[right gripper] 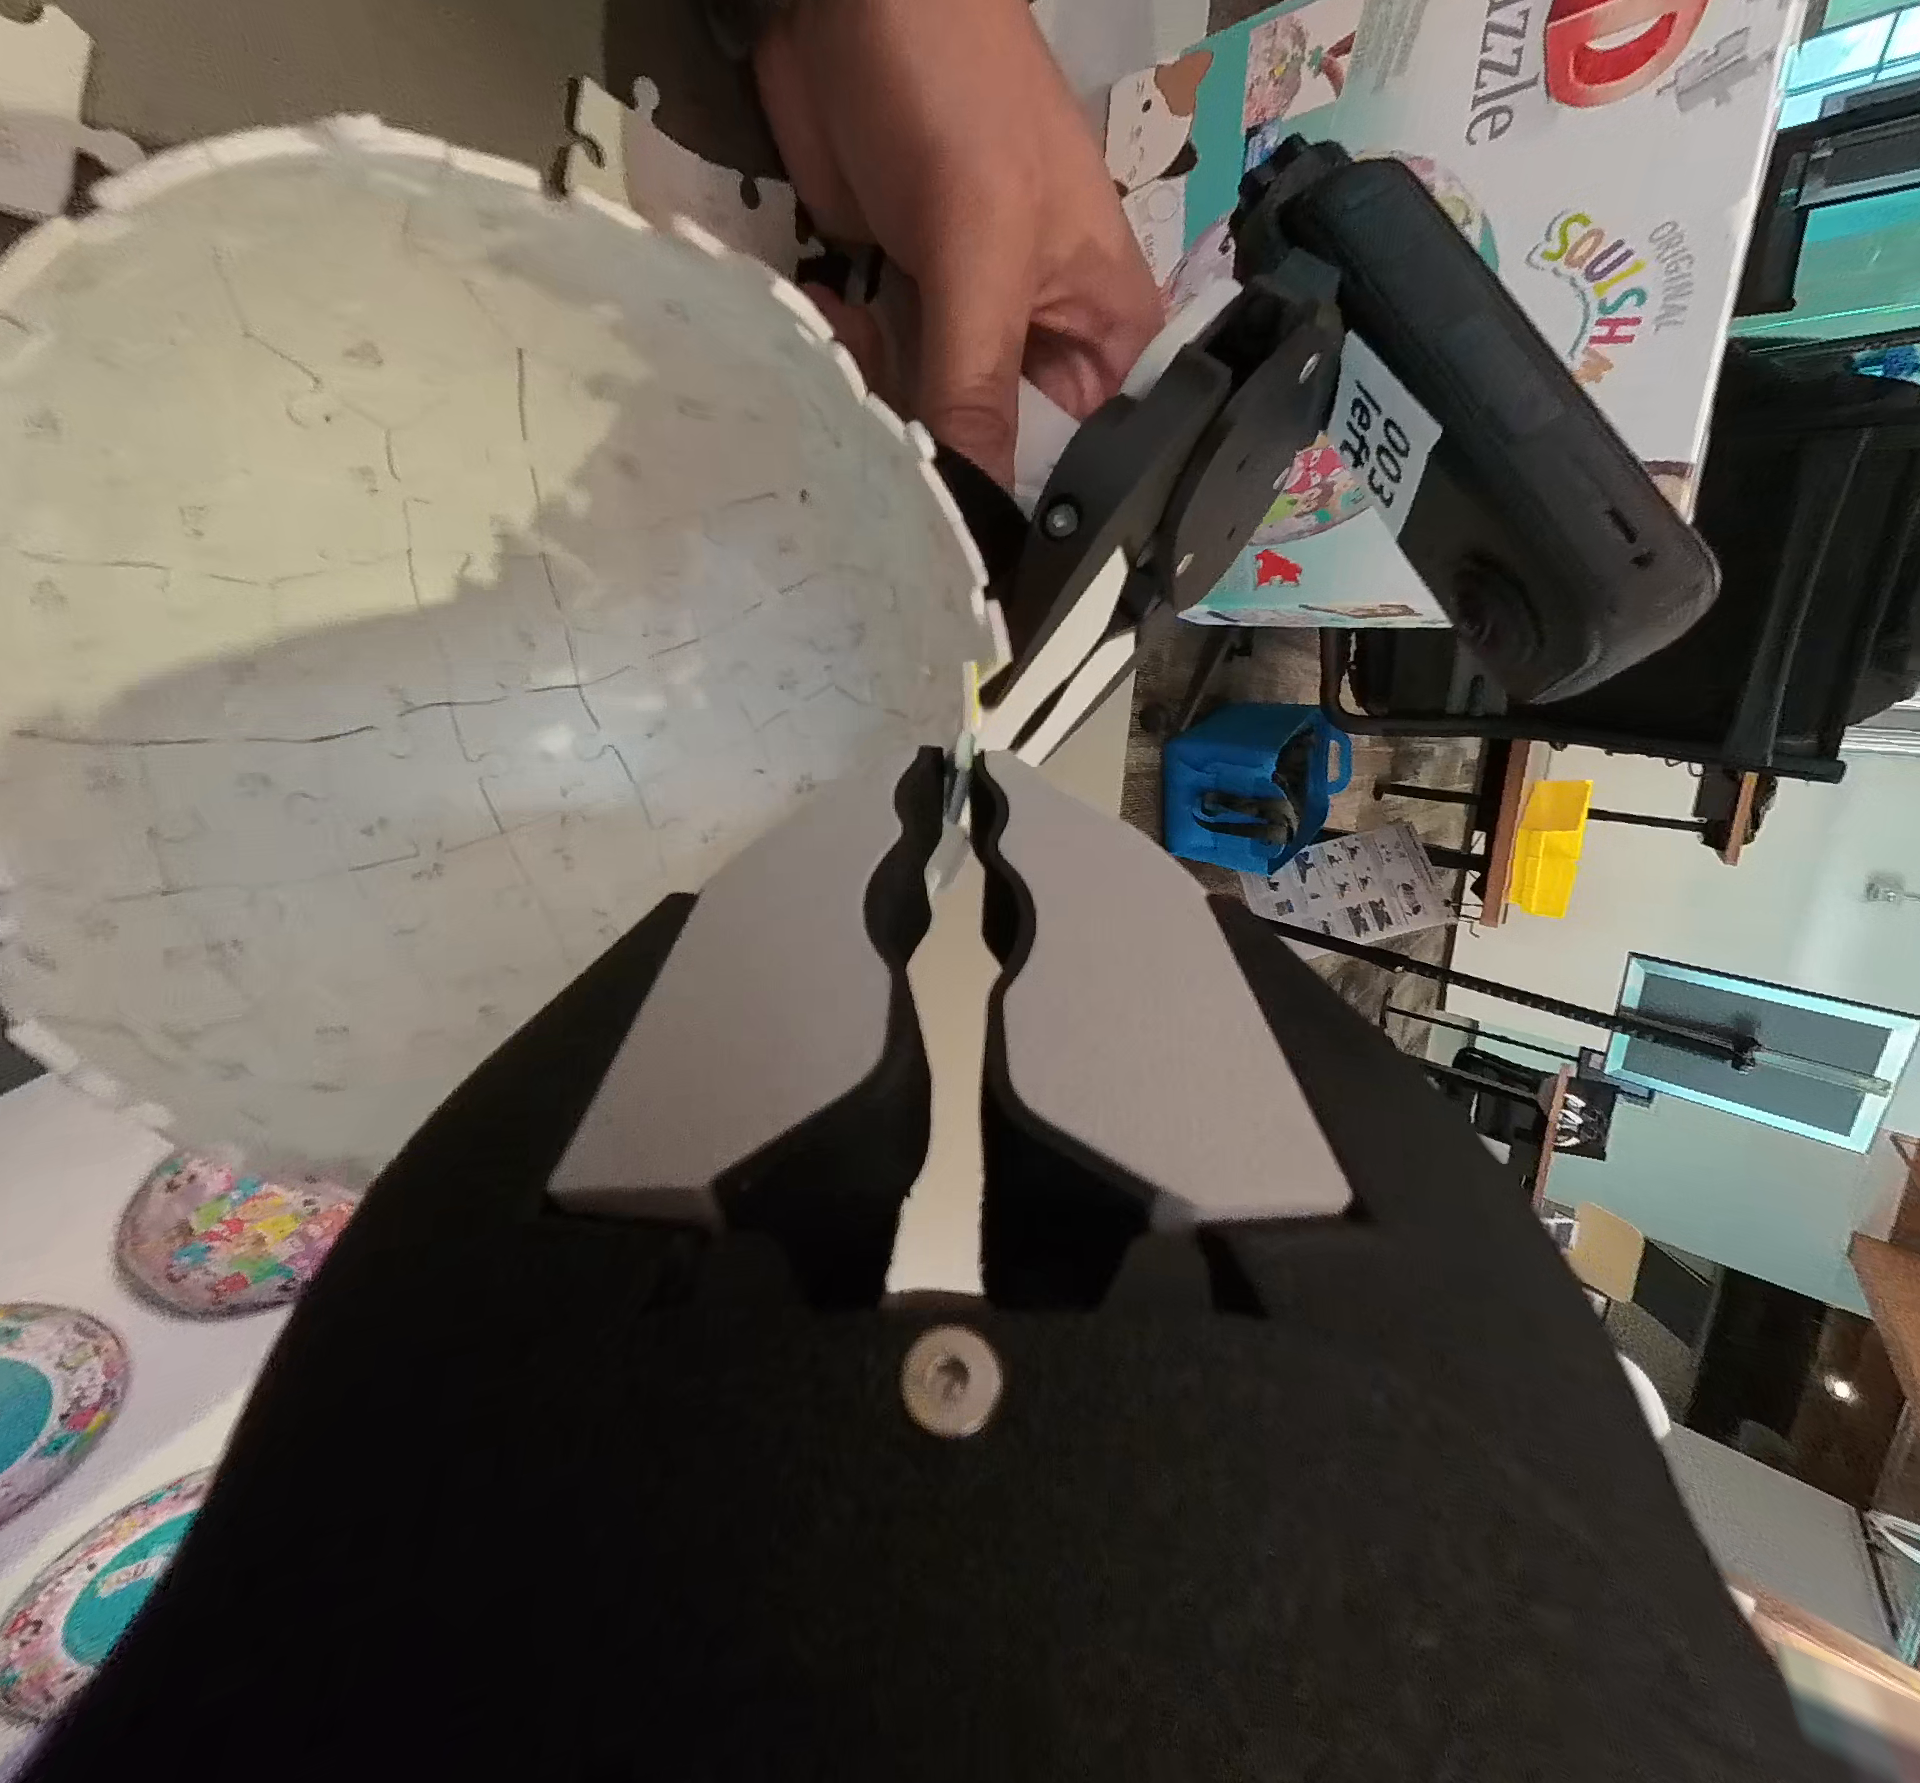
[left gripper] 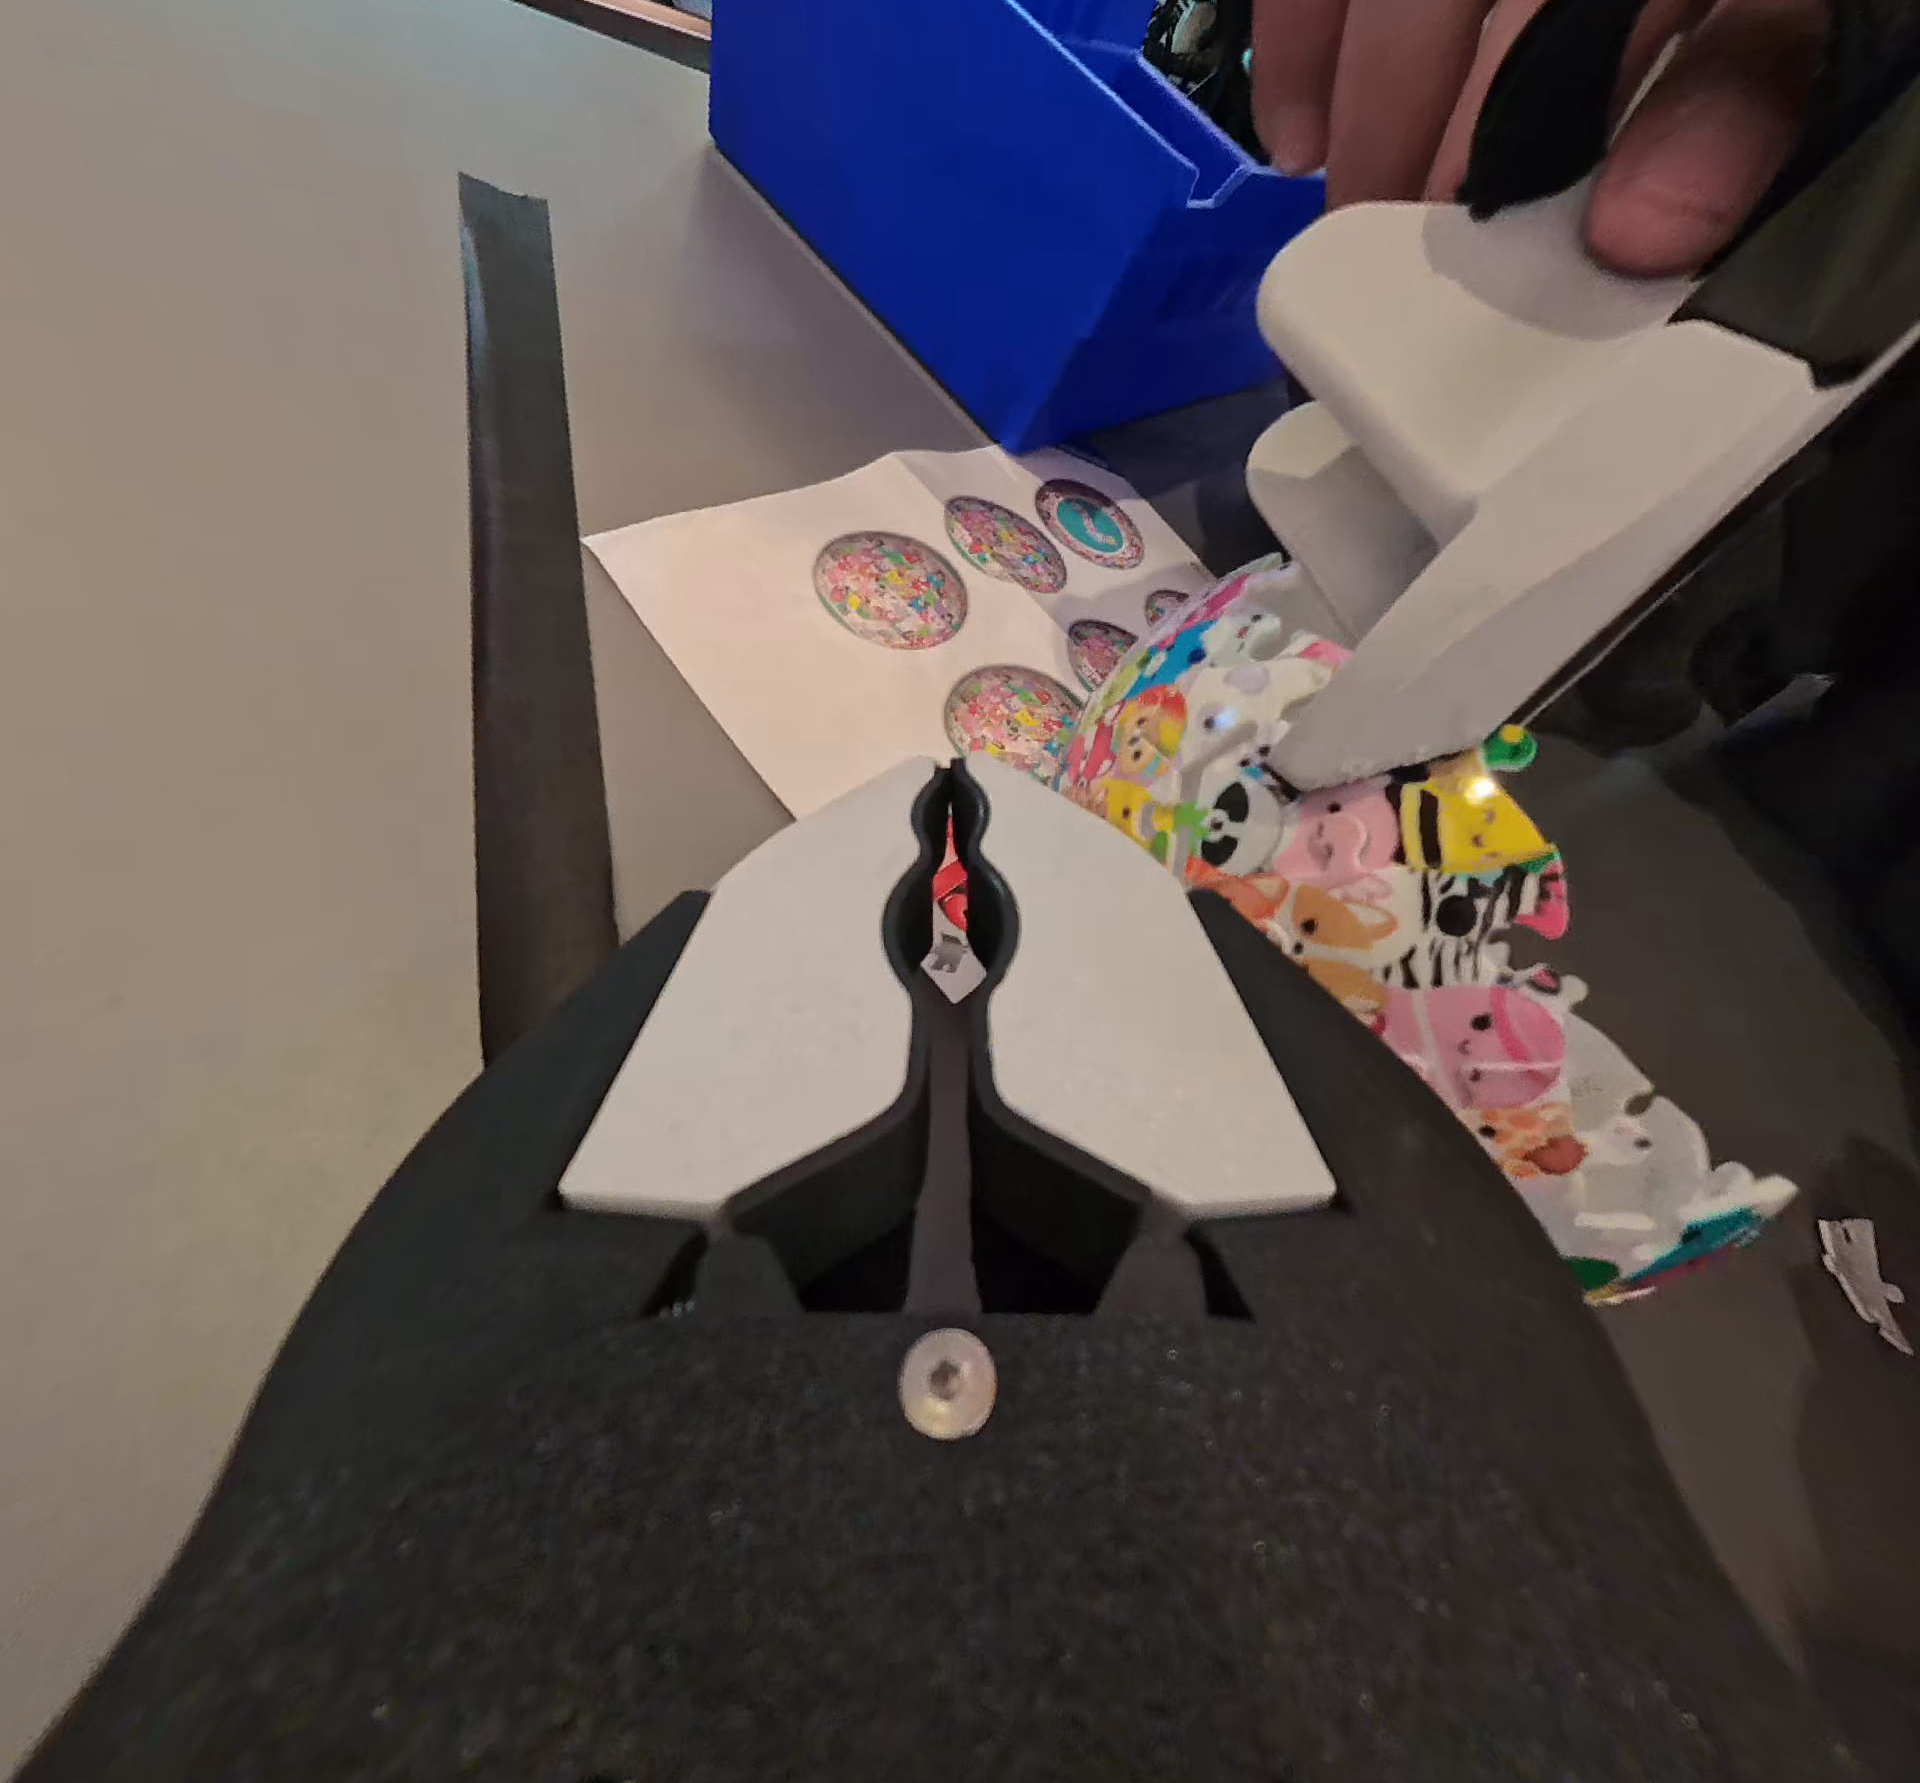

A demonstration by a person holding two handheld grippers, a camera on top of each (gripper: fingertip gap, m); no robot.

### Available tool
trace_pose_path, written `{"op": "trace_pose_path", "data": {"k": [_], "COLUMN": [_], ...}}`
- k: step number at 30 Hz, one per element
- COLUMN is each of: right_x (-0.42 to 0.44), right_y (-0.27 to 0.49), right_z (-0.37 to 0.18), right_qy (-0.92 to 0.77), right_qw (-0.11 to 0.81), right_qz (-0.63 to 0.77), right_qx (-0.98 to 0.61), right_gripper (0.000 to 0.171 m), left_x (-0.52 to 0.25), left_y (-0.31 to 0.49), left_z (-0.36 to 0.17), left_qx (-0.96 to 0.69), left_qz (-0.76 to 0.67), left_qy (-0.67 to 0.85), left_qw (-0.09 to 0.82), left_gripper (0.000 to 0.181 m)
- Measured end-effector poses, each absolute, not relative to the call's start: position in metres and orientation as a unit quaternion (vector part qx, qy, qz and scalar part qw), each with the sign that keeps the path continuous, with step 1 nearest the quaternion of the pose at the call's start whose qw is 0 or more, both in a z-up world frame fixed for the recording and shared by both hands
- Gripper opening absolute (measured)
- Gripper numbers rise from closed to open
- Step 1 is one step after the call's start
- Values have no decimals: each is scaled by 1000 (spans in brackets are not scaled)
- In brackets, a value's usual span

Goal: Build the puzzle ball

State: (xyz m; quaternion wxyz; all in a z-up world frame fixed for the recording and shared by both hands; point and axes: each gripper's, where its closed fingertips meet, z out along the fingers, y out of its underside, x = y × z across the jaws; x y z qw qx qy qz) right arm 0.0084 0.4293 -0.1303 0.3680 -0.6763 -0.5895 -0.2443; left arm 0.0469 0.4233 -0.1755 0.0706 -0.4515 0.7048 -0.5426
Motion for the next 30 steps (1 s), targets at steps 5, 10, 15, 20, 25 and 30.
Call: {"op": "trace_pose_path", "data": {"k": [5, 10, 15, 20, 25, 30], "right_x": [10, 11, 13, 15, 15, 17], "right_y": [431, 431, 431, 431, 430, 430], "right_z": [-134, -134, -135, -136, -138, -138], "right_qy": [-590, -586, -584, -580, -582, -580], "right_qw": [367, 376, 382, 378, 369, 364], "right_qz": [-248, -239, -235, -238, -238, -243], "right_qx": [-675, -677, -677, -681, -685, -687], "right_gripper": [5, 5, 5, 6, 7, 9], "left_x": [50, 51, 51, 52, 51, 51], "left_y": [423, 422, 423, 423, 422, 423], "left_z": [-179, -181, -182, -183, -183, -183], "left_qx": [-455, -457, -461, -464, -462, -463], "left_qz": [-531, -526, -524, -524, -521, -521], "left_qy": [711, 713, 713, 712, 715, 714], "left_qw": [72, 73, 73, 66, 67, 68], "left_gripper": [0, 0, 0, 0, 0, 0]}}
